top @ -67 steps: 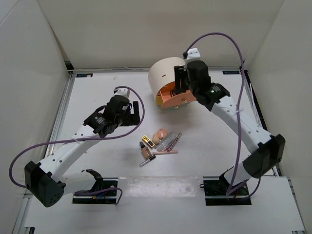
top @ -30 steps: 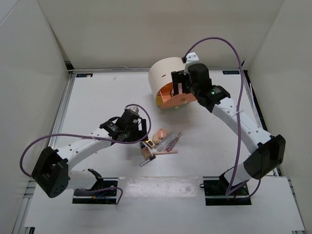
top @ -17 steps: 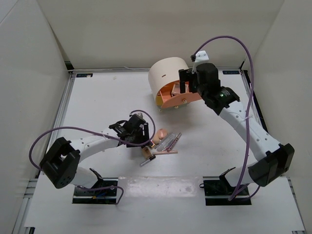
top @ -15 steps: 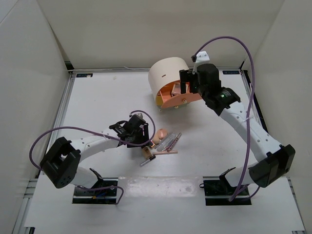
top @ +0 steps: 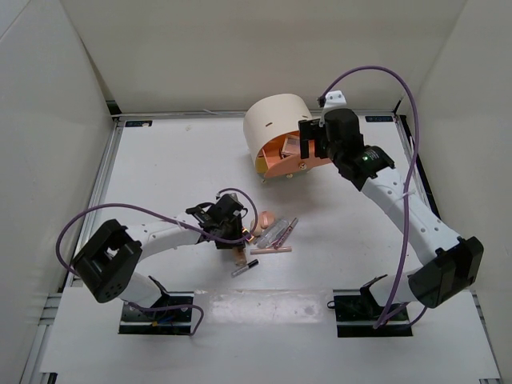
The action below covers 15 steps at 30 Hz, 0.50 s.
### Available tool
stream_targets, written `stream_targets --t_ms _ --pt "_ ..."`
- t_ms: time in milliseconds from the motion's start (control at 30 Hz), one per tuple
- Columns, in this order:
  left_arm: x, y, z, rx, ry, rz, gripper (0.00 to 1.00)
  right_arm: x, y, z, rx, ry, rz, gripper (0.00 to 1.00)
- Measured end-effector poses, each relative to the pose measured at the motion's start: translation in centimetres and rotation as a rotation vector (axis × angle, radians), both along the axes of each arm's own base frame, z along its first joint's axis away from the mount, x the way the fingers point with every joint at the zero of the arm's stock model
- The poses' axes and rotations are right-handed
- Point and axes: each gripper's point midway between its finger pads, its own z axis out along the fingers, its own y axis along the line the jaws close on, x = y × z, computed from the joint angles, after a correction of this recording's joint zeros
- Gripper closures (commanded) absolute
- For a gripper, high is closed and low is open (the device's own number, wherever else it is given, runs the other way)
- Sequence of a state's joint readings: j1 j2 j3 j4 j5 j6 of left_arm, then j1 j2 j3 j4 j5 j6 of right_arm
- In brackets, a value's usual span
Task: Organize the makeup
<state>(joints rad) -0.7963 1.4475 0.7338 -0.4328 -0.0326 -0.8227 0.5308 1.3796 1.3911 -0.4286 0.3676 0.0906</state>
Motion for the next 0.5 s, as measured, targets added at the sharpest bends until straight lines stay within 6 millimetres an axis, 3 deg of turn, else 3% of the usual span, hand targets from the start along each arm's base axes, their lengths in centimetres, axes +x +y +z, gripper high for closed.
stream_targets --t_ms 67,267,367,500 --pt "-0.2 -0.1 0.0 -0.005 0.005 -0.005 0.90 0.0 -0.3 -0.1 0.003 0.005 -0.009 0.01" --pt "0.2 0.0 1.2 0.022 -0.002 0.002 0.90 0.0 -0.8 0.5 0.014 -0.009 -0.022 0.01" --pt "1.8 -0.7 4.2 -0.004 -0.077 0.008 0.90 -0.2 -1.0 1.0 0.022 -0.019 -0.024 0.01" --pt "5.0 -2.1 11.2 -0.099 -0.255 0.014 0.91 -0.5 -1.3 1.4 0.030 -0.031 -0.029 0.01"
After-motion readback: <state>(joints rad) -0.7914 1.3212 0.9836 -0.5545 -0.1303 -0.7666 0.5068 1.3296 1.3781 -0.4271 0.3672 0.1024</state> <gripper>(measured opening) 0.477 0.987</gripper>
